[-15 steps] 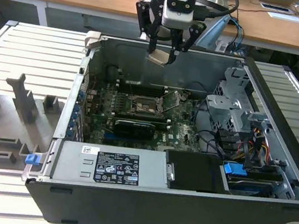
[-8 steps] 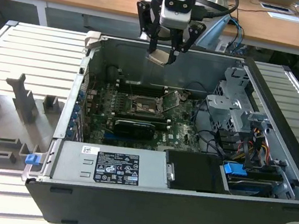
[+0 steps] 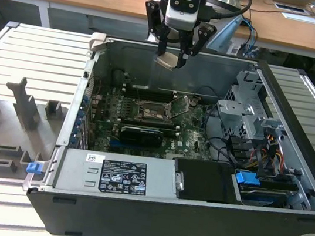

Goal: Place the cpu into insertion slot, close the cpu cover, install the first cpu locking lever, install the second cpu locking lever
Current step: 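Place the cpu into insertion slot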

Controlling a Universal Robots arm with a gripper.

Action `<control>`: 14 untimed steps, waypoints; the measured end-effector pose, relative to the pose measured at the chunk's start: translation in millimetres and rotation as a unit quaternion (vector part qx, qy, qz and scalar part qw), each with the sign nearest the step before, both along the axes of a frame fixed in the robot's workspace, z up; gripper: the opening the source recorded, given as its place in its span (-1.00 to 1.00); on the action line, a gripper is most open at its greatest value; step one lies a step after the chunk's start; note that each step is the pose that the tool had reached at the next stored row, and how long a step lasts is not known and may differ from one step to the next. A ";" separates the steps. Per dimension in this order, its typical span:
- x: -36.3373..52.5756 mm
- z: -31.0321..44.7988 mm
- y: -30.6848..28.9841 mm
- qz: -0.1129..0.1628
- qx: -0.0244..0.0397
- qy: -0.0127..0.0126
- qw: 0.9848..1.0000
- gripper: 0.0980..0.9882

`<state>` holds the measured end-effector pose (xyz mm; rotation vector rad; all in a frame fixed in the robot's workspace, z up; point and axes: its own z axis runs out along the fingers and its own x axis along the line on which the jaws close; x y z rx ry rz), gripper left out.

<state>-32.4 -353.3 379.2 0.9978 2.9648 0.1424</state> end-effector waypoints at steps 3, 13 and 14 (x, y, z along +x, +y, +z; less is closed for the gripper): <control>0.0 0.0 0.0 -0.012 0.000 0.000 1.000 -0.03; 0.0 0.0 0.0 -0.046 0.000 0.000 0.999 -0.03; 0.0 0.0 0.0 -0.048 0.000 0.000 0.999 -0.03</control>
